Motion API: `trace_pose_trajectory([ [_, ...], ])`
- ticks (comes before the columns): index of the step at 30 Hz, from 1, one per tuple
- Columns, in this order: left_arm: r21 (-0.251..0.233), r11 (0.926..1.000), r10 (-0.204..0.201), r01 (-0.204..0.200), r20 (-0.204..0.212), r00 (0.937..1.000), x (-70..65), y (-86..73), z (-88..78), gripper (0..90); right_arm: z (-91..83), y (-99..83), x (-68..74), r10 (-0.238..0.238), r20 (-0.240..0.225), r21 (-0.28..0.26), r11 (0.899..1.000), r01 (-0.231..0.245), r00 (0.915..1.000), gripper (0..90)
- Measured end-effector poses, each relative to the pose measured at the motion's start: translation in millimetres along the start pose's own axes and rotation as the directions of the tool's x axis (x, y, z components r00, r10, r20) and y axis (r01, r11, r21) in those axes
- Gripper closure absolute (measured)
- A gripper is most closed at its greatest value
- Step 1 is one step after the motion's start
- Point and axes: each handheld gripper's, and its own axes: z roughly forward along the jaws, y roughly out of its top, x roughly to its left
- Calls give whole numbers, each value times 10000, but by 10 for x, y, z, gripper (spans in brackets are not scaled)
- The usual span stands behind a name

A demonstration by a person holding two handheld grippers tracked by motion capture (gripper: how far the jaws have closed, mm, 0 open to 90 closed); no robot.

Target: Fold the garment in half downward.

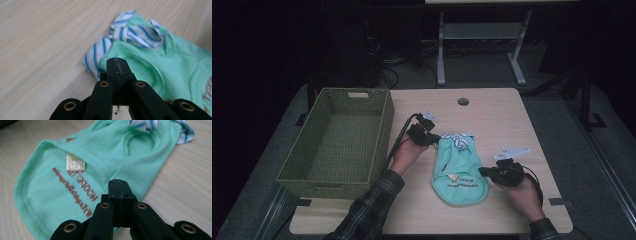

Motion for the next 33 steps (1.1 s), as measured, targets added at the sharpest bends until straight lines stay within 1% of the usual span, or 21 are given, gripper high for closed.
trace_pose_trajectory([
  [2, 35, 10000, 7, -7, -62, 10000, 28, 49, 66, 898, -10, -44, 26, 54, -59, 79, 10000, -53, 10000, 898],
  [3, -22, 10000, -22, 22, -125, 9999, 35, 64, 105, 898, -10, -63, 39, 64, -60, 113, 9999, -63, 10000, 898],
  [5, 15, 10000, -56, 56, -93, 9999, 51, 85, 166, 898, -10, -98, 53, 74, -107, 214, 9997, -71, 9999, 898],
  [8, 245, 9997, -56, 56, -29, 10000, 58, 111, 292, 898, -11, -139, 64, 91, -164, 305, 9995, -86, 9998, 898],
  [9, 431, 9991, 40, -35, -98, 9999, 60, 118, 357, 898, -4, -155, 68, 49, -187, 347, 9994, -43, 9998, 898],
  [10, 431, 9991, 40, -35, -98, 9999, 60, 118, 357, 898, -4, -155, 68, 49, -187, 347, 9994, -43, 9998, 898],
  [12, 690, 9976, 104, -88, -220, 9997, 70, 114, 427, 898, 5, -158, 76, 81, -142, 472, 9989, -74, 9999, 898],
  [16, 998, 9950, -62, 84, -217, 9997, 93, 83, 487, 898, 25, -164, 74, 37, -144, 604, 9982, -28, 9999, 898],
  [17, 917, 9957, -98, 120, -238, 9997, 93, 78, 490, 898, 32, -165, 76, -6, -106, 643, 9979, 13, 9999, 899],
  [20, 1097, 9939, -50, 79, -271, 9996, 89, 78, 475, 898, 30, -161, 75, -107, -50, 706, 9974, 110, 9999, 899],
  [21, 1134, 9935, -2, 34, -285, 9996, 87, 75, 470, 899, 32, -162, 72, -77, -35, 682, 9976, 79, 10000, 898],
  [23, 1153, 9933, -77, 117, -348, 9994, 78, 57, 450, 899, 27, -162, 62, -1, -10, 688, 9976, 1, 10000, 898],
  [26, 1174, 9927, -216, 258, -368, 9991, 71, -1, 402, 899, 11, -164, 28, 68, 136, 719, 9974, -78, 9999, 898],
  [28, 1117, 9929, -367, 405, -359, 9987, 58, -80, 341, 899, -3, -169, -29, 99, 277, 695, 9975, -118, 9996, 899],
  [29, 1117, 9929, -367, 405, -359, 9987, 58, -80, 341, 899, -3, -169, -29, 99, 277, 695, 9975, -118, 9996, 899],
  [30, 1106, 9927, -448, 482, -330, 9984, 48, -112, 315, 899, -7, -168, -48, 126, 301, 696, 9975, -146, 9995, 898],
  [31, 1056, 9929, -508, 540, -327, 9982, 36, -132, 303, 899, -10, -163, -81, 130, 403, 689, 9975, -158, 9991, 898],
  [33, 1140, 9920, -505, 538, -315, 9982, 10, -179, 257, 899, -11, -156, -109, 163, 492, 664, 9976, -196, 9987, 899],
])
